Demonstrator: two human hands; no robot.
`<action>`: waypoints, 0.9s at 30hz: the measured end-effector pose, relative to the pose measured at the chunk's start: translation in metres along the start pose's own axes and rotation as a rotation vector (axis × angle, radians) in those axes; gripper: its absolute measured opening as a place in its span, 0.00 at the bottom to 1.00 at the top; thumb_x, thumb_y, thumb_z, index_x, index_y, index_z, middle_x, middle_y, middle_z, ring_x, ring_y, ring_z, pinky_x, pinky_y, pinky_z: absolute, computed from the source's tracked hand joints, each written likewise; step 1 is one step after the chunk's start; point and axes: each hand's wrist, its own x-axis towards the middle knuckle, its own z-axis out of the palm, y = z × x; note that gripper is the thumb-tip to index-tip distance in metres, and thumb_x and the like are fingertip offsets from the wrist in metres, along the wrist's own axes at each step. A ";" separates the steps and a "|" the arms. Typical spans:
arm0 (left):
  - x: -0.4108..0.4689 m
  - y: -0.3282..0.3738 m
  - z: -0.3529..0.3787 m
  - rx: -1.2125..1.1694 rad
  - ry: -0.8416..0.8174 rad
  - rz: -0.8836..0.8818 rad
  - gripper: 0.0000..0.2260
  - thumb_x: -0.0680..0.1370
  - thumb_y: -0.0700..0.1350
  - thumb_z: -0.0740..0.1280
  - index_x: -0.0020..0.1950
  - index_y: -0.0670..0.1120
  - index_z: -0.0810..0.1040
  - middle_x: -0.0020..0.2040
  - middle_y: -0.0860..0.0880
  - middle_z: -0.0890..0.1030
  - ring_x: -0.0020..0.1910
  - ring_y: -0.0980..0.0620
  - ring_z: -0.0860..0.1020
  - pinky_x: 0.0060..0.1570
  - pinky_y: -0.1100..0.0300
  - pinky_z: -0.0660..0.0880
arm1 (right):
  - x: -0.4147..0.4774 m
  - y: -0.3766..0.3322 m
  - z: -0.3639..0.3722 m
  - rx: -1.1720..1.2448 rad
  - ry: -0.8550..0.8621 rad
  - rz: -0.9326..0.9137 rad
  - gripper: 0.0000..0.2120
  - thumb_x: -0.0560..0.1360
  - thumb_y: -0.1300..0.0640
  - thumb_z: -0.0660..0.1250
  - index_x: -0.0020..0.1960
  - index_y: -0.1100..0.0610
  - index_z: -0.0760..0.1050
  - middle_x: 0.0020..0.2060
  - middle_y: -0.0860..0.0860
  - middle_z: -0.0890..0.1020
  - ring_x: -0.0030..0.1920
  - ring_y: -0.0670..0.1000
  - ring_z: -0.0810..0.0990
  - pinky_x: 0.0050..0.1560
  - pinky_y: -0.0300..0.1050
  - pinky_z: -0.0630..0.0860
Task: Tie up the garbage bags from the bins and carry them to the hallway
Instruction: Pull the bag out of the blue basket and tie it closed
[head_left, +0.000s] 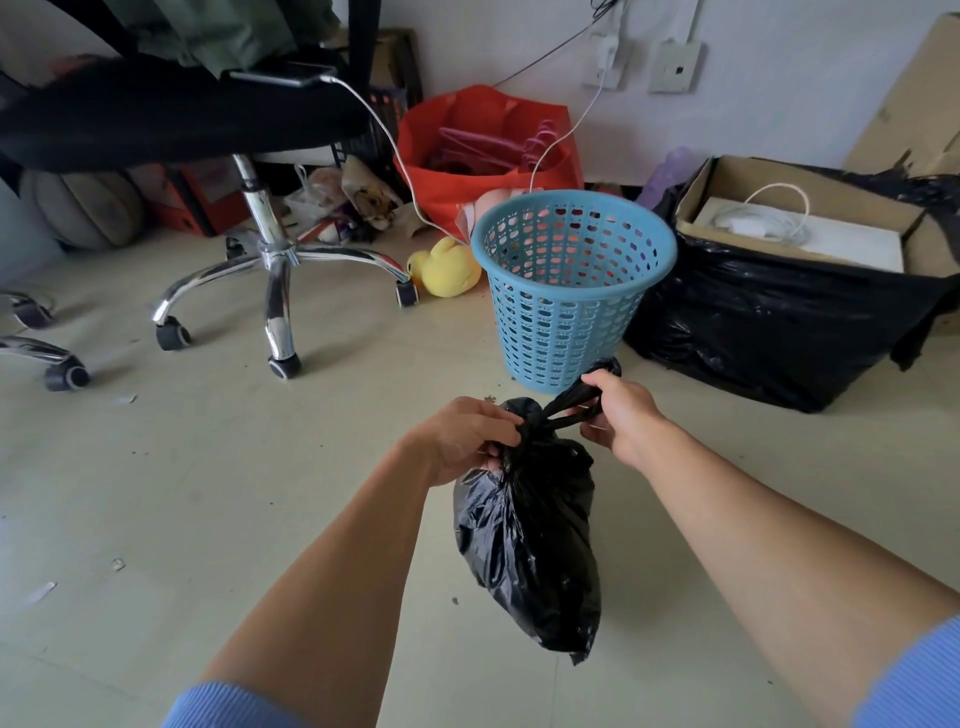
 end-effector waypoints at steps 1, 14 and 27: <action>0.001 0.000 -0.001 0.065 0.028 -0.016 0.06 0.72 0.30 0.69 0.45 0.38 0.78 0.35 0.44 0.72 0.30 0.51 0.69 0.29 0.60 0.73 | 0.000 0.000 0.000 0.013 0.000 0.000 0.04 0.78 0.56 0.64 0.47 0.57 0.75 0.38 0.53 0.81 0.37 0.52 0.81 0.33 0.44 0.74; 0.000 -0.013 -0.036 0.095 0.240 0.009 0.06 0.74 0.37 0.72 0.38 0.38 0.80 0.33 0.45 0.72 0.30 0.50 0.69 0.32 0.58 0.71 | 0.003 -0.003 -0.007 0.234 0.310 0.016 0.09 0.80 0.60 0.57 0.42 0.59 0.70 0.32 0.57 0.79 0.26 0.54 0.78 0.21 0.36 0.63; 0.004 -0.034 -0.055 -0.153 0.604 -0.020 0.05 0.78 0.36 0.64 0.52 0.39 0.77 0.41 0.44 0.77 0.32 0.48 0.77 0.31 0.58 0.73 | -0.022 -0.018 0.031 -1.185 0.189 -0.890 0.17 0.77 0.50 0.66 0.64 0.55 0.73 0.57 0.52 0.80 0.57 0.56 0.78 0.55 0.50 0.73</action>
